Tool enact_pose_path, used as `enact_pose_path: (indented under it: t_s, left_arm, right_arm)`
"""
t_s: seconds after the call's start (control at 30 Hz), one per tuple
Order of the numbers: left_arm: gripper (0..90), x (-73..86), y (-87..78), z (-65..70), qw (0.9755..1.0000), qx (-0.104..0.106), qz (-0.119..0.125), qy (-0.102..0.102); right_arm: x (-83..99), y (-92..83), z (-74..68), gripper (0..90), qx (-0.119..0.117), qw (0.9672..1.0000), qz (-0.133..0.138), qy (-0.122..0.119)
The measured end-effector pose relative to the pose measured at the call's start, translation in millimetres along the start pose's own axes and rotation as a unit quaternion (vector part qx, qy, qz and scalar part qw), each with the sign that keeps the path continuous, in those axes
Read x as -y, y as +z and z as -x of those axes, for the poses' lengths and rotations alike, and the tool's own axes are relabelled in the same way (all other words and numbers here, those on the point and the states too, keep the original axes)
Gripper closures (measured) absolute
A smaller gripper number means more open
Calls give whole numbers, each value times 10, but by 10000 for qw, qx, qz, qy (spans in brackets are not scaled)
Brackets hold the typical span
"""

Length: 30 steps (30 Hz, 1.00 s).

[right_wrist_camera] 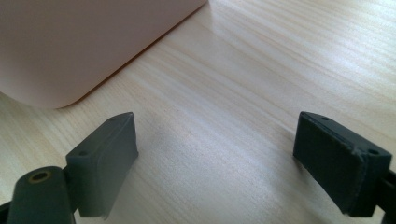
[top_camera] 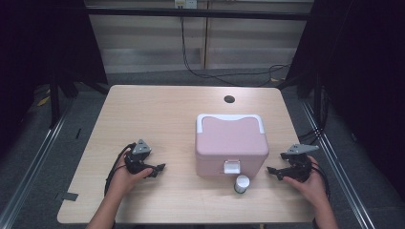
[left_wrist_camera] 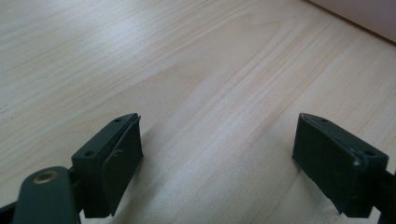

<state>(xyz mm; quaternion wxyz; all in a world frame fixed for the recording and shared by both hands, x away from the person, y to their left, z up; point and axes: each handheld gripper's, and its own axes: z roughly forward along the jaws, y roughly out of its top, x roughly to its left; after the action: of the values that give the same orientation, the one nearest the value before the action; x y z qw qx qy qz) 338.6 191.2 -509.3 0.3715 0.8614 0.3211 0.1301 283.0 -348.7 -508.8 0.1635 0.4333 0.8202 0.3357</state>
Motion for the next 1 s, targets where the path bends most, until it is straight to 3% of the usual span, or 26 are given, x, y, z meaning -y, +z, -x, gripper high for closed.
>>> enact_pose_path:
  t_s: [0.3,0.43,0.47,0.6,0.63,0.77,0.9,0.93,1.0]
  left_arm:
    - [151,-1,0,0,10000,-4,-2,-8]
    - [157,0,-1,8,10000,-15,7,-82]
    - [168,-16,-11,3,9999,-59,-43,-134]
    - [231,-65,-48,-2,9990,-47,-297,-317]
    - [242,-100,-72,-4,9981,-74,-524,-325]
    - [273,-181,-94,38,9954,-110,-895,-314]
    - [300,-274,-108,91,9950,-14,-947,-305]
    - [312,-345,-118,106,9950,125,-941,-300]
    - [327,-376,-113,123,9950,193,-919,-335]
  right_arm:
    - [5,-3,9,140,-37,10000,28,-33]
    - [-28,-31,23,168,-69,9998,-191,-2]
    - [-60,-66,34,218,-77,9993,-354,-76]
    - [-115,-142,22,272,-207,9992,-307,-169]
    - [-140,-168,8,305,-269,9988,-309,-255]
    - [-189,-219,-16,370,-407,9976,-378,-408]
    - [-214,-254,-2,416,-362,9978,-377,-411]
    - [-234,-276,7,436,-312,9984,-309,-360]
    - [-242,-282,10,447,-312,9984,-268,-381]
